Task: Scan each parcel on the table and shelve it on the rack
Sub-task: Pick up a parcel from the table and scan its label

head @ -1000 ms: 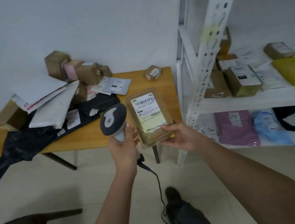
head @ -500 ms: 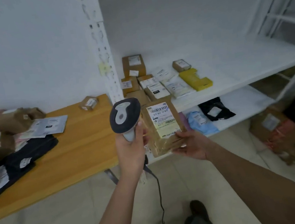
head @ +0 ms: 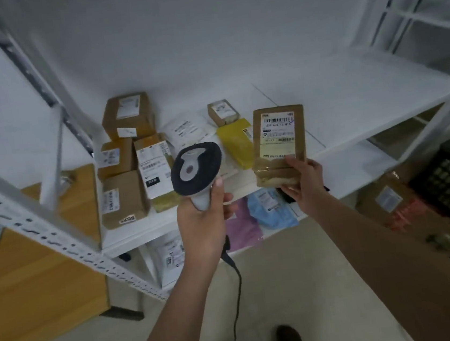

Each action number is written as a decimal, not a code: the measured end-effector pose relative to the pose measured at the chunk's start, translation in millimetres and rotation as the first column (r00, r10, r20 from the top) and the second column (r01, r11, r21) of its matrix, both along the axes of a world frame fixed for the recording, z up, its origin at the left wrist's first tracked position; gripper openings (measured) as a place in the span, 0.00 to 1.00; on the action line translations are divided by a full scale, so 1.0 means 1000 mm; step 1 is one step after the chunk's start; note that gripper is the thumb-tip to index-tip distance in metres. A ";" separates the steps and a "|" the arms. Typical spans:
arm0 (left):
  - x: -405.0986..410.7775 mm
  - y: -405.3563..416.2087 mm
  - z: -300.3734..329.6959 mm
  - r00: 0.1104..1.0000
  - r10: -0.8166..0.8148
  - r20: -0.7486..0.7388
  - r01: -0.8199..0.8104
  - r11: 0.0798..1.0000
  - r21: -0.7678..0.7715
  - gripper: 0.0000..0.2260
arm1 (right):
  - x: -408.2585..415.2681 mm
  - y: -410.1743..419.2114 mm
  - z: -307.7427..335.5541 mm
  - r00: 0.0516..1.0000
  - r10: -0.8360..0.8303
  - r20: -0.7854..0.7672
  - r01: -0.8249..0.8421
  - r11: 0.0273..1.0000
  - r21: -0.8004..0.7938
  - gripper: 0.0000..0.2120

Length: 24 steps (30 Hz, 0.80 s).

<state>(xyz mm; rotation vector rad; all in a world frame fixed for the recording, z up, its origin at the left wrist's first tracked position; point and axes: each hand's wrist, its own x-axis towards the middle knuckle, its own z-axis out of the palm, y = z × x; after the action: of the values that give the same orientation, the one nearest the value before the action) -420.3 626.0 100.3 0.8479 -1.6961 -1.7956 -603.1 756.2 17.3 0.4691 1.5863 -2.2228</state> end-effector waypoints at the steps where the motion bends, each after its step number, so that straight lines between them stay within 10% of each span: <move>1: -0.020 0.008 -0.002 1.000 0.007 0.018 -0.008 1.000 0.015 0.06 | -0.022 0.008 -0.002 1.000 0.008 -0.004 -0.007 1.000 0.027 0.26; 19: -0.200 0.043 -0.022 0.989 0.067 0.135 -0.065 0.998 -0.015 0.06 | -0.243 -0.022 -0.023 0.997 -0.063 -0.040 0.068 0.991 0.111 0.19; 24: -0.212 0.044 -0.031 0.985 0.069 0.157 -0.068 0.998 -0.010 0.04 | -0.257 -0.032 -0.031 0.996 0.025 -0.085 0.002 0.954 0.299 0.31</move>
<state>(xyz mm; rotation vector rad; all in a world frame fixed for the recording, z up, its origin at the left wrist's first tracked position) -632.8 670.1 69.6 1.0575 -1.7451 -1.7172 -860.5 724.4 -13.3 0.4468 1.9794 -2.0255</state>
